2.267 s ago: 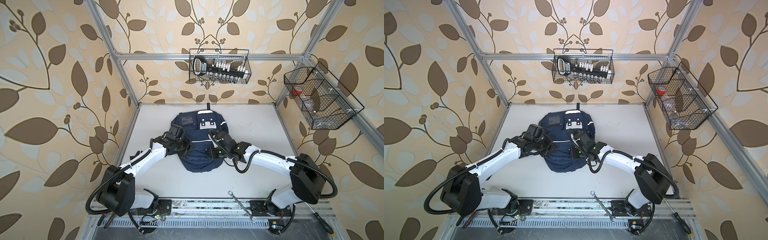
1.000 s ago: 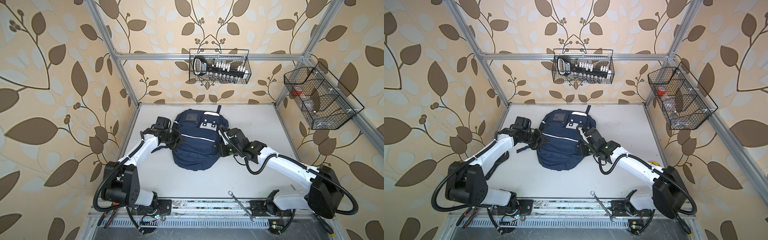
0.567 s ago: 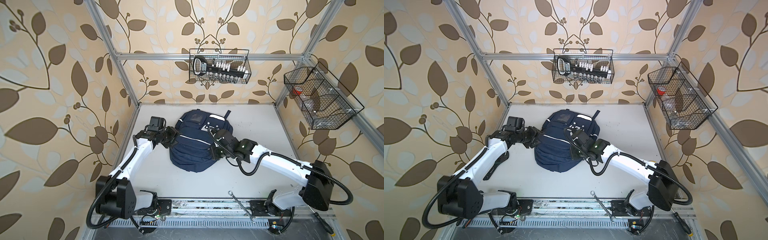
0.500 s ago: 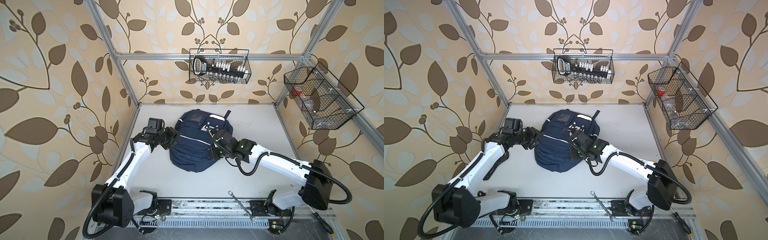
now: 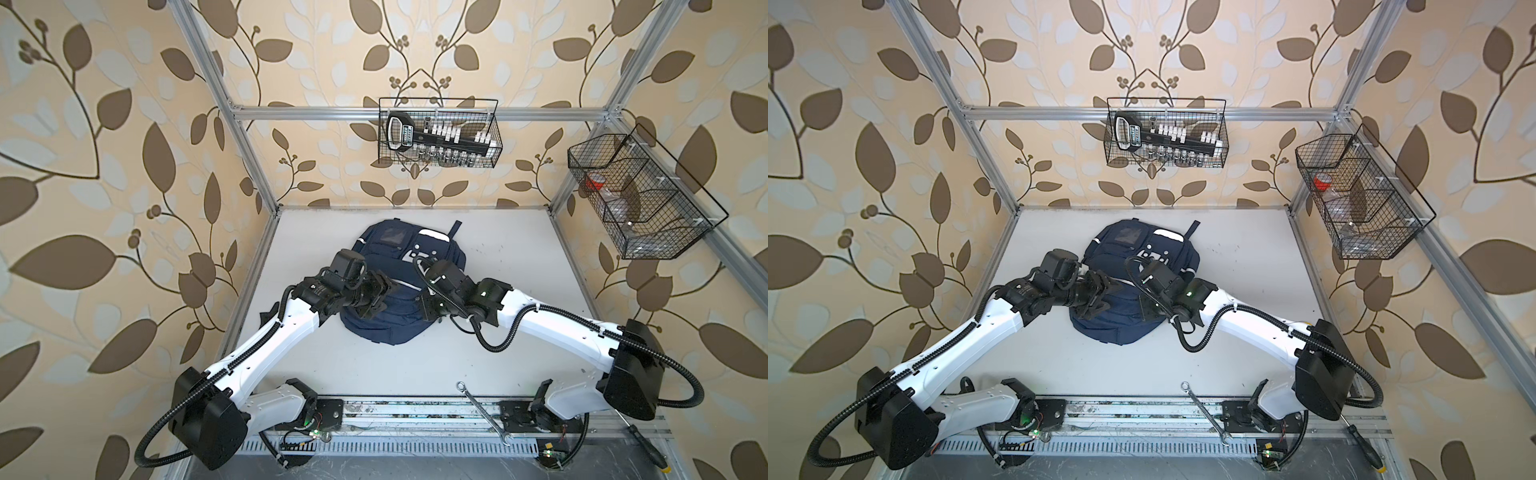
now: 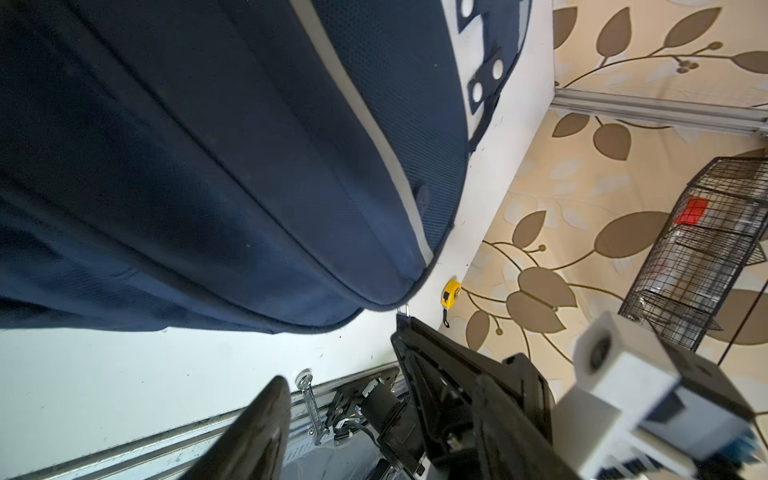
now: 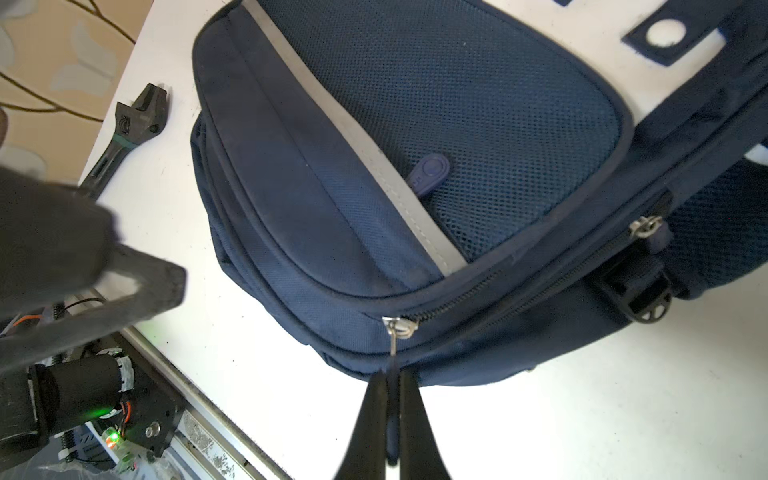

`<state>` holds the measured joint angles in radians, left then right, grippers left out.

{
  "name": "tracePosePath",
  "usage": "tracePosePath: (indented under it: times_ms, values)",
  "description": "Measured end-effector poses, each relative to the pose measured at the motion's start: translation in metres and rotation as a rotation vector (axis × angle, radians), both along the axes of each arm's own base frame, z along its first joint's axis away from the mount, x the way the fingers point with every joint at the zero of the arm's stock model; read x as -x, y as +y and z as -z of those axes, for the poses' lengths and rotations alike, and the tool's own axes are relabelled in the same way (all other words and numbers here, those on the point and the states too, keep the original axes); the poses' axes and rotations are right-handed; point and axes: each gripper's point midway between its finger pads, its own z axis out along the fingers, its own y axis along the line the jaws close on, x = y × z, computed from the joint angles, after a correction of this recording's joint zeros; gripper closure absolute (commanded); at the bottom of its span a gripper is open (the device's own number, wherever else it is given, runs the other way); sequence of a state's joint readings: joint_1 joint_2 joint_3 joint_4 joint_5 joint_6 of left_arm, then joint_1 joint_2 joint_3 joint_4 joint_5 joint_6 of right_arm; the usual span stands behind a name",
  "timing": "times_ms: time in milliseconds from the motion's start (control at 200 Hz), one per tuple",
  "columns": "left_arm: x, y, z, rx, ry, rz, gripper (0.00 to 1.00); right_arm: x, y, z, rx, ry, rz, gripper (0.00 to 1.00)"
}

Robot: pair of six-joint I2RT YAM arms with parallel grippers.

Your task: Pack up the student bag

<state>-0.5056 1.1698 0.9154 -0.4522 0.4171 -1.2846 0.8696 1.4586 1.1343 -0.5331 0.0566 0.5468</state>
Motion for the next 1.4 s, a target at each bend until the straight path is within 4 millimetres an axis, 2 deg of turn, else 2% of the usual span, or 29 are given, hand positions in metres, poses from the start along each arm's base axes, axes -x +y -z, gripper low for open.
tracePosePath:
  times_ms: [190,415,555,630,840,990,1075,1235,1400]
  values:
    - [-0.011,-0.01,0.02,0.012,0.064,-0.042,0.34,0.001,0.0,-0.002,-0.005,-0.002,0.0,1.0]
    - [-0.028,-0.02,0.032,0.044,0.095,-0.076,0.46,0.001,0.001,-0.003,0.003,-0.015,0.003,1.0]
    - [-0.03,-0.023,0.044,0.038,0.137,-0.084,0.61,0.001,-0.001,-0.002,0.011,-0.018,0.007,1.0]
    - [-0.028,-0.023,0.048,0.036,0.157,-0.089,0.75,0.001,-0.002,-0.002,0.019,-0.019,0.011,1.0]
    - [-0.03,-0.023,0.043,0.029,0.15,-0.08,1.0,-0.002,-0.012,-0.001,0.058,-0.036,0.025,1.0]
    - [-0.032,-0.024,0.037,0.025,0.13,-0.072,1.0,-0.012,-0.022,-0.011,0.029,-0.052,0.04,1.0]
    - [-0.035,-0.026,0.032,0.033,0.115,-0.067,1.0,-0.02,-0.035,-0.014,-0.001,-0.058,0.059,1.0]
    - [-0.035,-0.027,0.031,0.033,0.108,-0.059,1.0,-0.033,-0.052,-0.004,-0.051,-0.041,0.081,1.0]
    - [-0.035,-0.026,0.032,0.025,0.098,-0.048,1.0,-0.04,-0.057,0.002,-0.087,-0.038,0.078,1.0]
